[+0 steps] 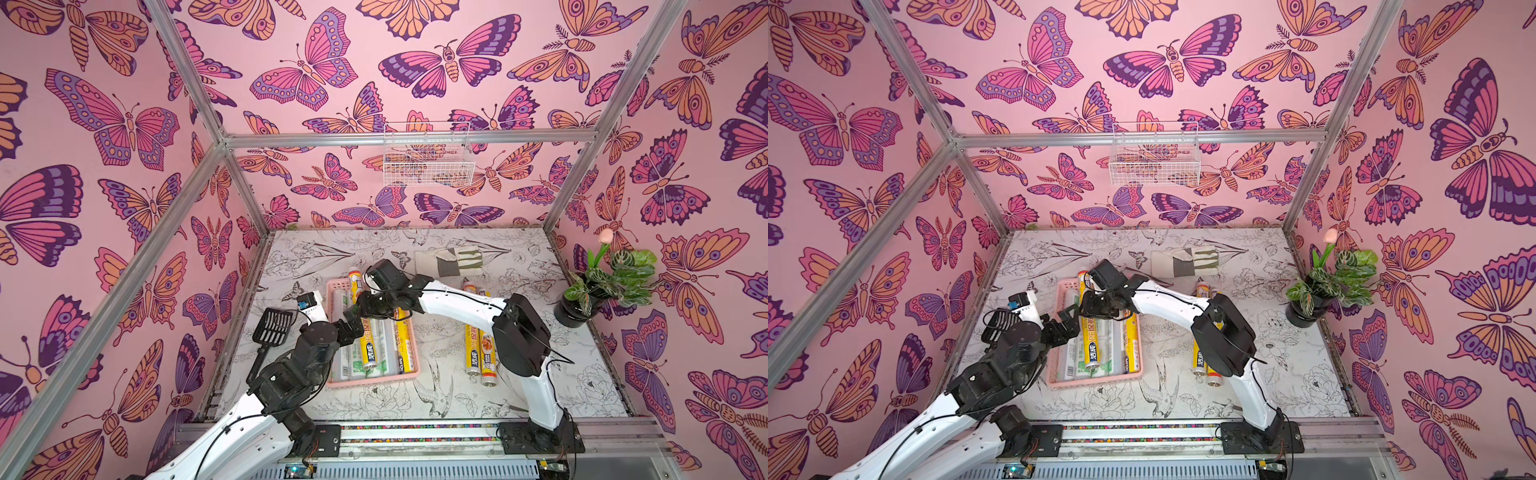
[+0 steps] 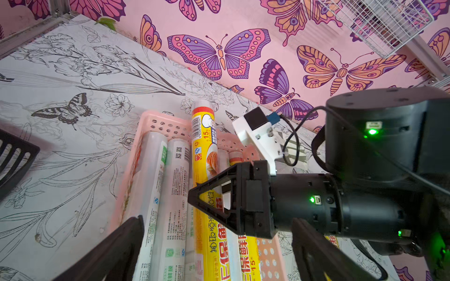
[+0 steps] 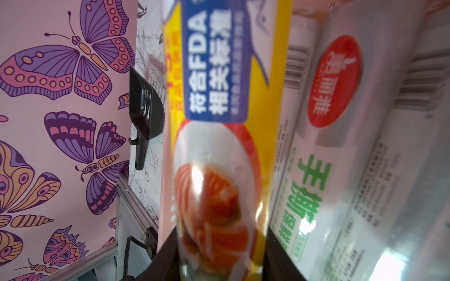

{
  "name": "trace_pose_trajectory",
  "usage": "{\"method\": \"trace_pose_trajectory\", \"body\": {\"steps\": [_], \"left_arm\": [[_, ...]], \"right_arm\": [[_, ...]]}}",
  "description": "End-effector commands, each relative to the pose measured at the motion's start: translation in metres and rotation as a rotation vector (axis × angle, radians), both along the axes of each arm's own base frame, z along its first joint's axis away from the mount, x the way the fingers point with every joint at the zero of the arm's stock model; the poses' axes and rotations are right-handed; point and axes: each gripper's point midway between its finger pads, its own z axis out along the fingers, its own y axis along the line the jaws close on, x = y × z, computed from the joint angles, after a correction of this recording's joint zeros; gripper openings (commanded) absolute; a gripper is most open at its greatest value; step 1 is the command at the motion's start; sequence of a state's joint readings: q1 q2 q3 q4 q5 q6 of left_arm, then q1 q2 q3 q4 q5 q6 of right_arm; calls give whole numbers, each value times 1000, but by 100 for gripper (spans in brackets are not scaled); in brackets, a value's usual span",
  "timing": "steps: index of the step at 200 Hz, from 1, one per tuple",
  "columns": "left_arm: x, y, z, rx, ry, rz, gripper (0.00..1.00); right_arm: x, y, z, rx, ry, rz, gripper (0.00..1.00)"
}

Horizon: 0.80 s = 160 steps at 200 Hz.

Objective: Put the plastic wrap into the basket
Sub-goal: Place the plastic wrap in the basket.

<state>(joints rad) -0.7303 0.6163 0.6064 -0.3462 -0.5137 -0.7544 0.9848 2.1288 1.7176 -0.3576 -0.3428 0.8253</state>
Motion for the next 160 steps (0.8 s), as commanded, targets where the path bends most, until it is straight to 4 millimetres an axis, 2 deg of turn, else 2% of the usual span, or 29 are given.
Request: {"method": "trace_pose_trajectory", "body": {"steps": [1, 71, 119, 149, 160], "left_arm": [[-4, 10, -16, 33, 42, 31, 100], [-19, 24, -36, 72, 135, 54, 100], [-24, 34, -37, 71, 128, 85, 100], [-24, 36, -36, 76, 123, 93, 100], [-23, 35, -35, 75, 121, 95, 100]], "right_arm": [[-5, 19, 4, 44, 40, -16, 31], [-9, 37, -17, 19, 60, -99, 32], [-11, 36, -33, -18, 83, -106, 36], [-13, 33, -34, -36, 78, -97, 38], [-13, 33, -32, -38, 73, -89, 42]]}}
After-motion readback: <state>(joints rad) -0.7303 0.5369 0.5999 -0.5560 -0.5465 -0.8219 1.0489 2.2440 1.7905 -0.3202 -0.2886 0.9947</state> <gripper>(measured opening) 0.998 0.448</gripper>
